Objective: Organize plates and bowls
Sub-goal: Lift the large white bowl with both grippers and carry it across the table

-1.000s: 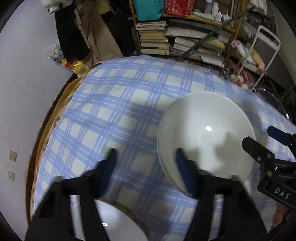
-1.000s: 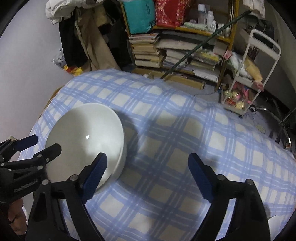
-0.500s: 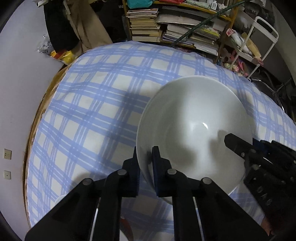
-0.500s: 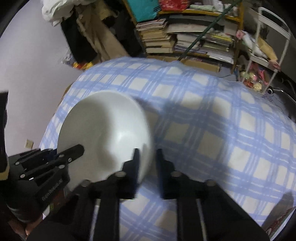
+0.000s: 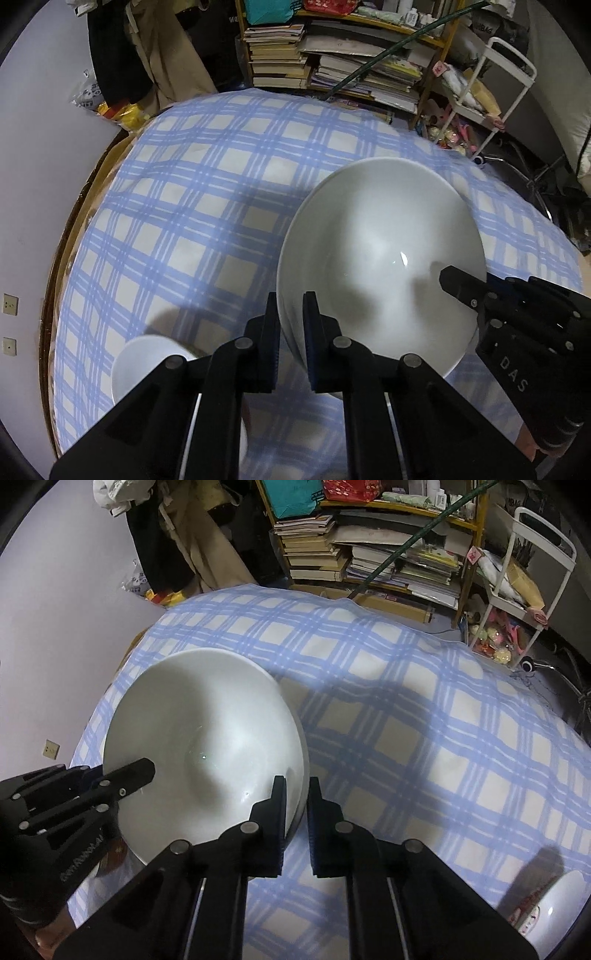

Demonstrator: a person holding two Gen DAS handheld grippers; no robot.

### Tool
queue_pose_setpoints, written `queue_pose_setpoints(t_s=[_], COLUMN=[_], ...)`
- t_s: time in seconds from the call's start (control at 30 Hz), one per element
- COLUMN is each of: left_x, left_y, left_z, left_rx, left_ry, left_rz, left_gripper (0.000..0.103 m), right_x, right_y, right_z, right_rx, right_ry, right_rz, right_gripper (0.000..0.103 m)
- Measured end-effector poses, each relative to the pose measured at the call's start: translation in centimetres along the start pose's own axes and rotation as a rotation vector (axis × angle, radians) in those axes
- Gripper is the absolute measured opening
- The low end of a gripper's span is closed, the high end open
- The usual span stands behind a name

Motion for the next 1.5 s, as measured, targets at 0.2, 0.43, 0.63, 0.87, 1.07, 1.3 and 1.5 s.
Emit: queue_pose_setpoints(t_s=[0.2,0.43,0.63,0.87,1.07,1.3,1.5], left_x=[1.2,2.8,4.6,7.4,9.5,10.8,12.5], left_y=[-2.1,-5.3,-7.6,-10.5,-12.4,-13.3,-12.9], left_z=[-0.9,-1.6,-2.8,-4.3,-5.9,-8.2,-10.2], left_rx=[0.011,0.047,0.055,0.081,0.098,0.095,0.070], left_ry=[0.019,0.017,0.021,0.051,0.078,0.083,0.104], left_rz=[0.003,-0.032,-0.047,-0.082,-0.094,-0.106,-0.104], left_gripper=[0.012,0.011,0.012,0.012,0.012,0.012,0.012], right_x=[0.4,1.2,1.8,3.3,4.7,5.5,6.8], right_y=[-2.7,-7.0,-9.7,-13.8,-16.4,-17.9,-17.8], right_z=[-0.7,-0.6,-1.7,-3.3,-5.4,-8.3,-11.0], right_rx=[0.024,0.065,0.065,0.095,0.112,0.114,0.074], right_ry=[0.003,-0.008,-0.030,-0.042,-0.016,0.011,0.049], right_rz=[-0.015,-0.007,-0.037,-0.071,-0.085,-0.096,-0.091], right_gripper=[0.012,0.012,0.012,0.012,0.012,0.012,0.012])
Point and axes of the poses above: each gripper's, at about its wrist camera, not at the fingertips, and y roughly the way its jaws point, x to its right, z to its top, the point moved 4 cm from there along y, roughly the way its jaws point, and after that the axes turned 2 degrees about -y, right-handed, at the moved point
